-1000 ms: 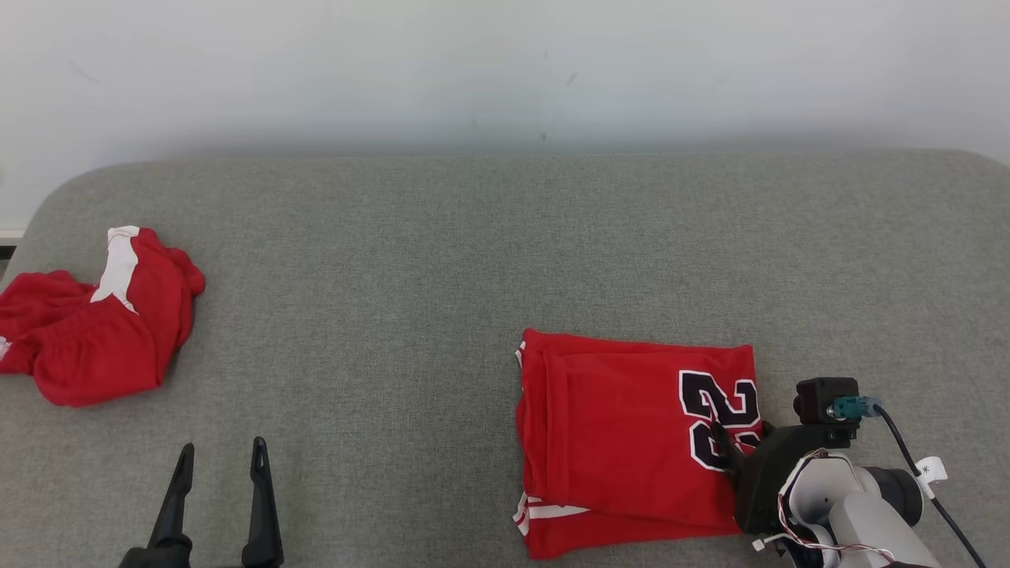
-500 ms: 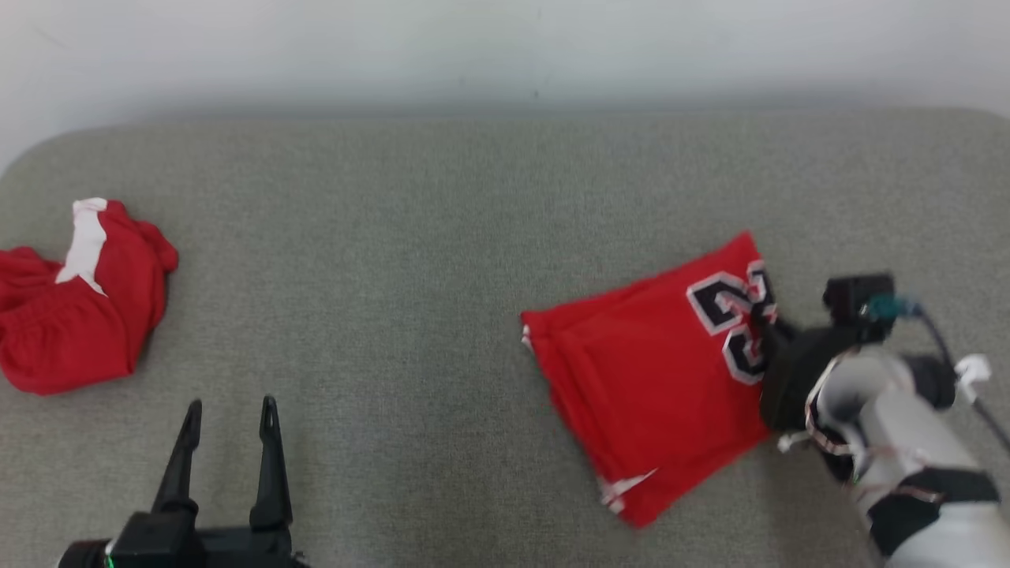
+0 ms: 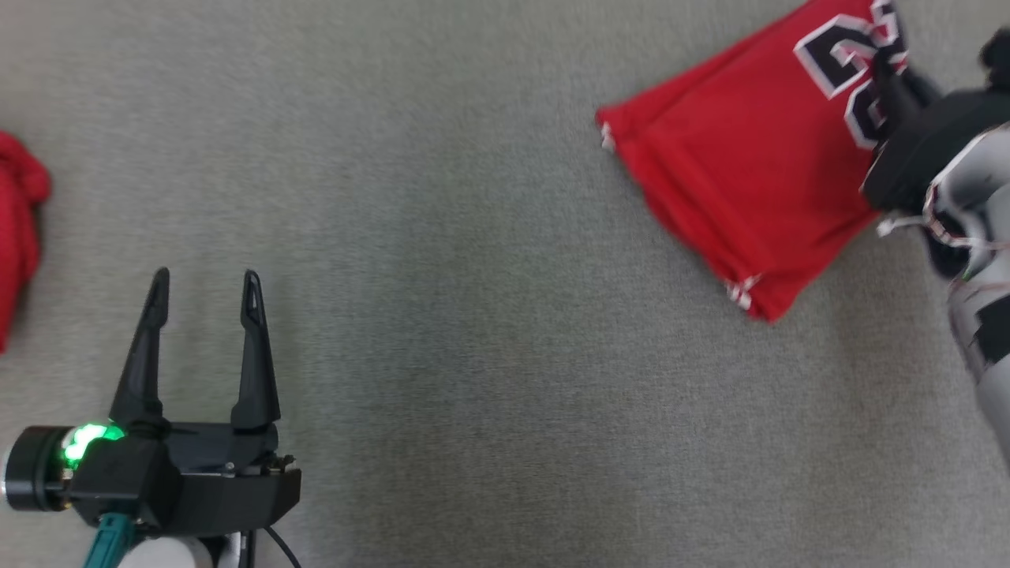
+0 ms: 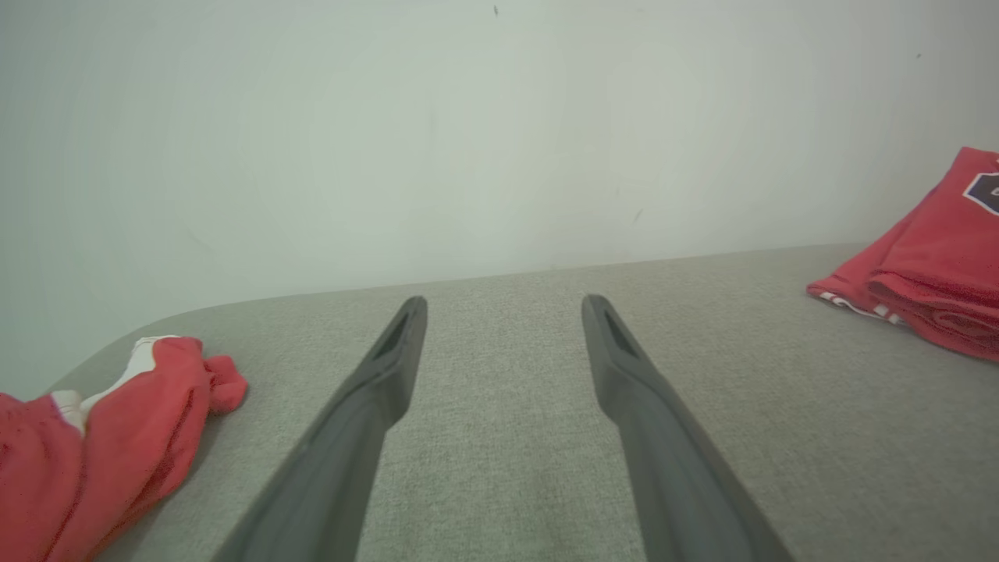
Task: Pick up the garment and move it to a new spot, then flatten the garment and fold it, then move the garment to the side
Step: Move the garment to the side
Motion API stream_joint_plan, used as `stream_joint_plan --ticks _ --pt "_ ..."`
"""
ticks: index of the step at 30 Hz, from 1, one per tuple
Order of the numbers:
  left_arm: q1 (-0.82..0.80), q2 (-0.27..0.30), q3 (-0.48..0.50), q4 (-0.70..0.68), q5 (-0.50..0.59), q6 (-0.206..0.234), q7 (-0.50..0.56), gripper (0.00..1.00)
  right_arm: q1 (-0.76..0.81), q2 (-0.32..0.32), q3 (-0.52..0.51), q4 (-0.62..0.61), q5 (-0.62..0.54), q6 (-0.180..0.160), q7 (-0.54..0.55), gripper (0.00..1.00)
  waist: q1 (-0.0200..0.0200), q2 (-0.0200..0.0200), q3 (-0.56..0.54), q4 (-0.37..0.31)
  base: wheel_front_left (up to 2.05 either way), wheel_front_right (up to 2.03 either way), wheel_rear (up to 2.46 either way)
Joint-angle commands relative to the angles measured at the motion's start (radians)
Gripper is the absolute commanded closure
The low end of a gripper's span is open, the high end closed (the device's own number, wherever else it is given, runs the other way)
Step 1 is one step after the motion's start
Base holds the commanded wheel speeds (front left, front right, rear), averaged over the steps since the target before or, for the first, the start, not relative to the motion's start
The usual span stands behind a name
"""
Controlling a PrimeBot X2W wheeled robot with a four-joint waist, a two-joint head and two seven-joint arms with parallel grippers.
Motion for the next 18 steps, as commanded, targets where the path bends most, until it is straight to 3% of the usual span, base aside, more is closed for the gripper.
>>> stream_joint_plan --ticks 1,9,18 --pt "-0.019 0.013 0.001 -0.021 0.011 0.005 -0.003 0.00 -0.042 -0.018 0.000 0.021 0.009 -0.003 -0.014 1.00 -0.0003 -0.0002 0.122 -0.090 0.00 0.00 0.00" --pt "-0.032 0.059 0.012 -0.141 0.046 0.014 0.028 0.00 -0.202 -0.092 0.026 0.116 0.022 -0.003 -0.073 1.00 -0.0003 -0.0002 0.208 -0.182 0.00 0.00 0.00" --pt "-0.023 0.096 0.026 -0.261 0.060 0.022 0.085 0.00 -0.315 -0.184 0.076 0.180 0.021 -0.003 -0.105 1.00 -0.0003 -0.0002 0.256 -0.230 0.00 0.00 0.00"
